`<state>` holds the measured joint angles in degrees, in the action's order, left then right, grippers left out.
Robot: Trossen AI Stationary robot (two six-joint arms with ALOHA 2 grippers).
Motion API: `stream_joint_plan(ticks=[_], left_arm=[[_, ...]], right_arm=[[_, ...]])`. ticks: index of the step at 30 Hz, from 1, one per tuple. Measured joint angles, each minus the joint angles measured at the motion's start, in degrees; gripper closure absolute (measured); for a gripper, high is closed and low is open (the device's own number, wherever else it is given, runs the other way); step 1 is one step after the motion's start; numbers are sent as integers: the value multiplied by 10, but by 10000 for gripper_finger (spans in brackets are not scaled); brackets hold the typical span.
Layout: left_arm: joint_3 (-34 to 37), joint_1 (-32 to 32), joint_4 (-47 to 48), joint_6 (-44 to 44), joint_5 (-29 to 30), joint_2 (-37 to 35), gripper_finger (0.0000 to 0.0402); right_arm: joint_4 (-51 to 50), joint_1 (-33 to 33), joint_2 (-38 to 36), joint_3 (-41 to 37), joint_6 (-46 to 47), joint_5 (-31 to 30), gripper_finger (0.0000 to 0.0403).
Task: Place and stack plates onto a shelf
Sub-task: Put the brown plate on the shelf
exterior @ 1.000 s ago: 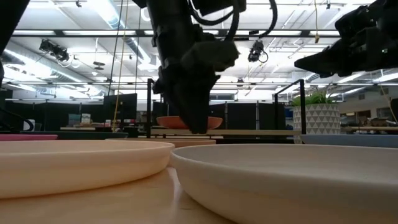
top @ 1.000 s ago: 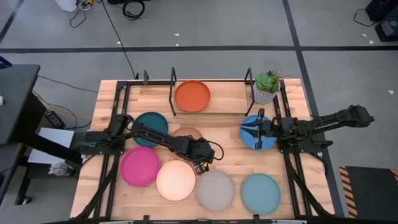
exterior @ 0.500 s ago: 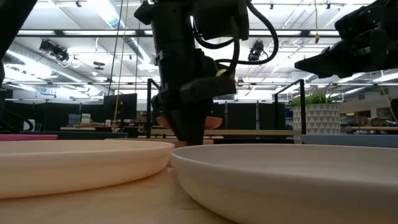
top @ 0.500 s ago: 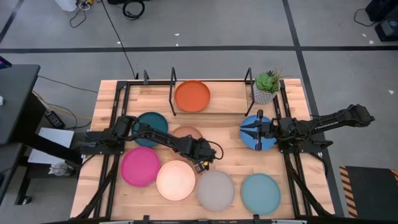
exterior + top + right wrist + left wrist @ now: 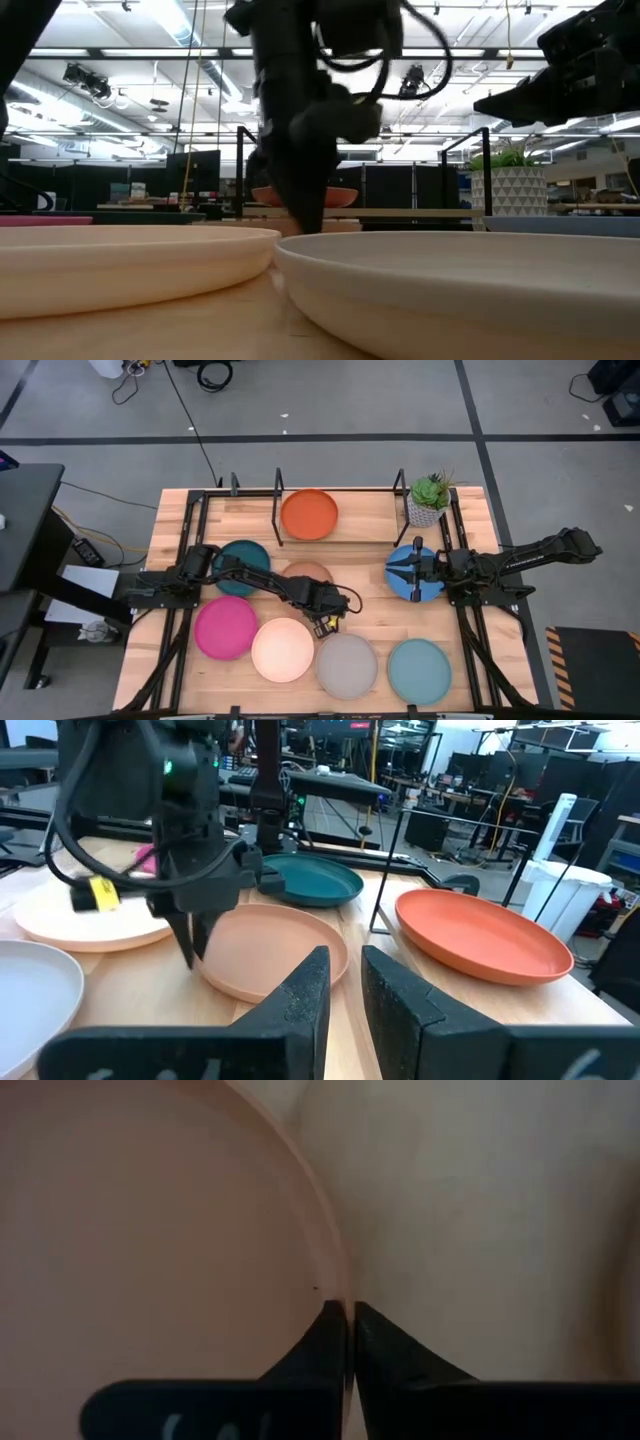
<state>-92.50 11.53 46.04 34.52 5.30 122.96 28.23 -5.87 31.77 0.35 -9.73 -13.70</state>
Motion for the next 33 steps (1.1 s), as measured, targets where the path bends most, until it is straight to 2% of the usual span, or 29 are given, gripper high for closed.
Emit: stream_joint_plan(ticks=[3,8,12,16,23,29,33], left_arm=[[-53,-2,9,-58,-33,0,387],[-150,-1,20,-198,-46,0,387],[-197,-7,18,-326,-4,0,387],[-200,-27,10,-406,43,0,387],[-163,-88,-21,-451,74,0,387],[-158,-123,-50,-502,69,0,387],[-158,-145,-80,-527,56,0,387]], right_arm=[[-6,0,0,0,3,0,335],[-14,0,0,0,11,0,335],[-18,0,0,0,24,0,335],[-20,0,0,0,27,-10,335],[-21,-11,-2,0,25,-120,335],[-19,-36,-17,0,11,-253,335],[-22,-52,-18,0,1,-281,335]])
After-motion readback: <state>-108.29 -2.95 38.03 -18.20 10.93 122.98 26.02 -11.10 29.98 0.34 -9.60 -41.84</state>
